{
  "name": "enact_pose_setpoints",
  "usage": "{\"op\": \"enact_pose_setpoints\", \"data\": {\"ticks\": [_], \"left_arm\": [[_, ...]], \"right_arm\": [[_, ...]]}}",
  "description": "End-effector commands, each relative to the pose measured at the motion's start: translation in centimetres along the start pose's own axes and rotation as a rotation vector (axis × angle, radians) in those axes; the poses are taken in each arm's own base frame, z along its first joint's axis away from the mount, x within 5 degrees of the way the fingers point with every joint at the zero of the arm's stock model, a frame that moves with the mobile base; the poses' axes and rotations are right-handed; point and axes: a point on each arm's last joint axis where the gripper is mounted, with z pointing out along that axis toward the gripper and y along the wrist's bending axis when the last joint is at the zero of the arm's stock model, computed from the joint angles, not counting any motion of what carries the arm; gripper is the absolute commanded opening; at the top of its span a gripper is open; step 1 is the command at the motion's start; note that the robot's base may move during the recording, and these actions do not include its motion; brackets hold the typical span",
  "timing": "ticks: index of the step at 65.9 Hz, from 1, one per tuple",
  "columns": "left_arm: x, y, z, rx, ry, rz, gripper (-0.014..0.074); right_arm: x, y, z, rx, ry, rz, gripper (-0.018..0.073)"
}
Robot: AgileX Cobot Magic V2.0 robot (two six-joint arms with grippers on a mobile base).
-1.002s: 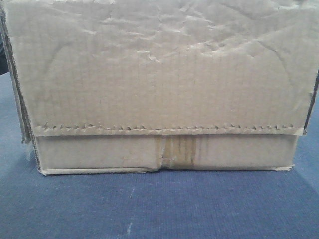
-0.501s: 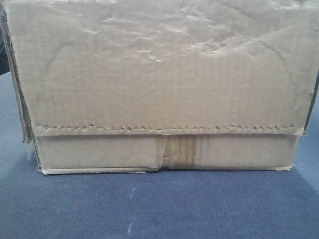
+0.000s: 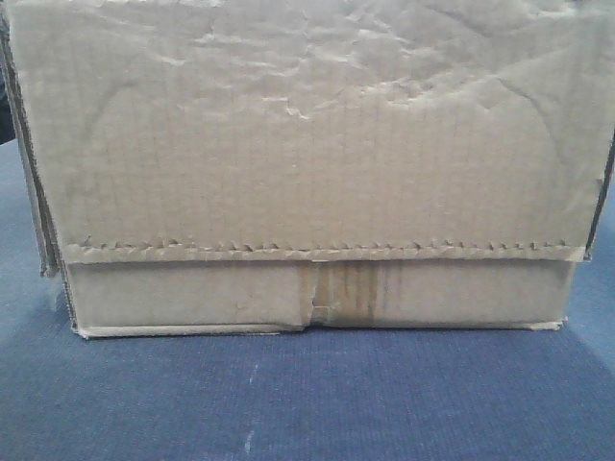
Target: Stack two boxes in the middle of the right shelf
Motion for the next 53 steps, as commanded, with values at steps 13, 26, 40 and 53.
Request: {"op": "enact_pose_setpoints", "data": {"ticks": [13, 26, 40, 53], "left_arm": [[-0.4, -0.2, 4.0, -0.003, 0.084, -0.022, 0.0463], [-0.5, -0.1, 5.4, -0.009, 0.114, -0.065, 0.0417], [-0.4, -0.1, 5.4, -0.009, 0.12, -0.064, 0.0017], [-0.4, -0.1, 5.4, -0.009, 0.12, -0.064, -0.0111]], "right_arm": [[-0.3, -0.3, 3.8, -0.006, 0.084, 0.008, 0.0568], [0.0, -0.6, 6.7, -0.007, 0.16, 0.016, 0.0516], [0.2, -0.7, 7.7, -0.007, 0.186, 0.018, 0.0023], [0.2, -0.7, 7.4, -0.007, 0.182, 0.018, -0.0153]]}}
